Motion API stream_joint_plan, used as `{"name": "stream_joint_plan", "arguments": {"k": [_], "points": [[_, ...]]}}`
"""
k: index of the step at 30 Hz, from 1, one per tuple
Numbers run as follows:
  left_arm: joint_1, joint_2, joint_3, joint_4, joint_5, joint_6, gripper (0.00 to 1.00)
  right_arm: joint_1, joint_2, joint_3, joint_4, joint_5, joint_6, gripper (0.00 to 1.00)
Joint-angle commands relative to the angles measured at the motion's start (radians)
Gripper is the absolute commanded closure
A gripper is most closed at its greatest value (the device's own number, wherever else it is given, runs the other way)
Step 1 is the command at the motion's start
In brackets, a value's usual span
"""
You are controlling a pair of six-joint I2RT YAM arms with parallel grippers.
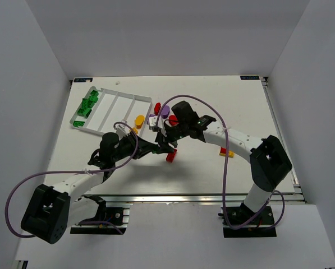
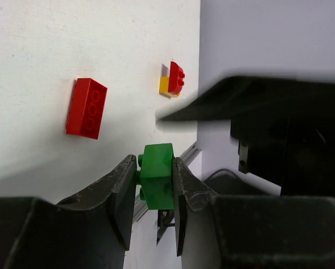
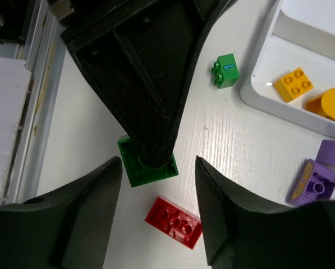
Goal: Sort the legos into containers by color
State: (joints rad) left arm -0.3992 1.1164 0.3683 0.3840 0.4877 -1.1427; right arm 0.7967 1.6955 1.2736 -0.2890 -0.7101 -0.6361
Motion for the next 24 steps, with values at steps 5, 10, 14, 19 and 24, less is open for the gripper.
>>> {"name": "stream_joint_plan", "arguments": {"k": [5, 10, 14, 19, 24], "points": [[0.031, -0.073, 0.191, -0.417, -0.150, 0.223, 0.97, -0.005, -0.002, 0.006, 0.043, 0.089, 0.015, 0.11], [0.248, -0.086, 0.339, -0.715, -0.283, 0.405, 0.97, -0.043, -0.039, -0.048, 0.115, 0.145, 0.026, 0.11], [0.410, 0.046, 0.506, -0.865, -0.421, 0.585, 0.95, -0.074, -0.059, -0.060, 0.114, 0.141, -0.003, 0.11], [0.600, 0.261, 0.716, -0.870, -0.434, 0.658, 0.95, -0.126, -0.046, -0.023, 0.065, 0.035, 0.007, 0.45], [0.691, 0.411, 0.822, -0.826, -0.472, 0.637, 0.94, -0.143, -0.062, -0.039, 0.071, 0.009, 0.024, 0.76]]}}
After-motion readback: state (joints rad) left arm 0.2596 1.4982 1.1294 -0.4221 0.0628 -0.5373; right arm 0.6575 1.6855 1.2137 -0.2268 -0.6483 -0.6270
